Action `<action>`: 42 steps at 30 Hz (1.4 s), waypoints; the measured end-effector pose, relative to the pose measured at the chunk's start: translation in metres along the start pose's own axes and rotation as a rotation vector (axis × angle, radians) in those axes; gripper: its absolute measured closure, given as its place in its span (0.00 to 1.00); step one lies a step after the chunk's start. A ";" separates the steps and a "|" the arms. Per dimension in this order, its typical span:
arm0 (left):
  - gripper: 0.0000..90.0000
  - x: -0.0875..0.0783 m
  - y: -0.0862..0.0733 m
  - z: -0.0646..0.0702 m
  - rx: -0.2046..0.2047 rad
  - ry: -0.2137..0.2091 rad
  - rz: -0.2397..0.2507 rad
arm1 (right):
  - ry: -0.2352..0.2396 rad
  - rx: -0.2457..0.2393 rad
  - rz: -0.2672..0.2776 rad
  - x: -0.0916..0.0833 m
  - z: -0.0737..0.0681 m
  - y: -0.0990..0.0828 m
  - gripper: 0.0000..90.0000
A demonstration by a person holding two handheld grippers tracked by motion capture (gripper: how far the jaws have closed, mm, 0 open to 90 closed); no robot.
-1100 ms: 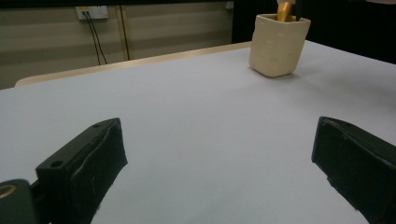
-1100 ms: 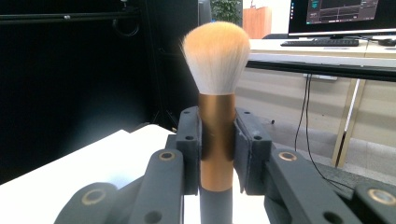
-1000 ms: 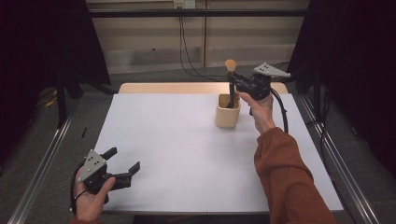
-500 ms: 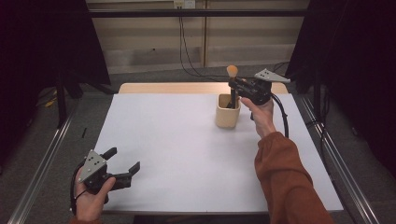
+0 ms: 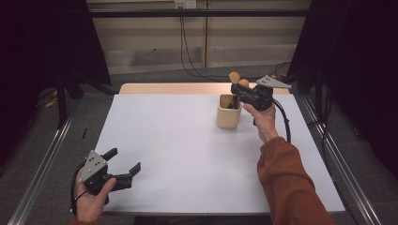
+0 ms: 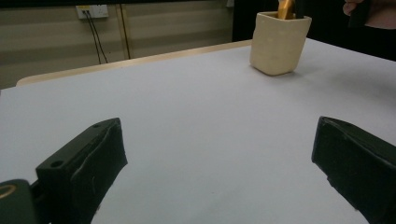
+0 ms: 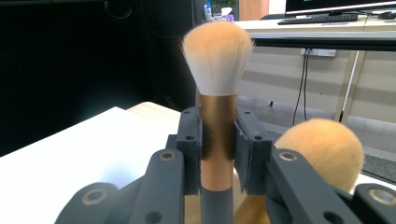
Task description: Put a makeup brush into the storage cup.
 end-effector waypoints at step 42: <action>0.03 0.000 0.000 0.001 0.003 -0.004 -0.002 | 0.006 -0.001 -0.104 0.000 -0.002 -0.037 0.82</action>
Point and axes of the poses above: each handheld gripper's, and its own axes: x roughly forward along the jaws, y roughly out of its top, z roughly to its right, the point moved 2 cm from there along x, roughly forward along the jaws
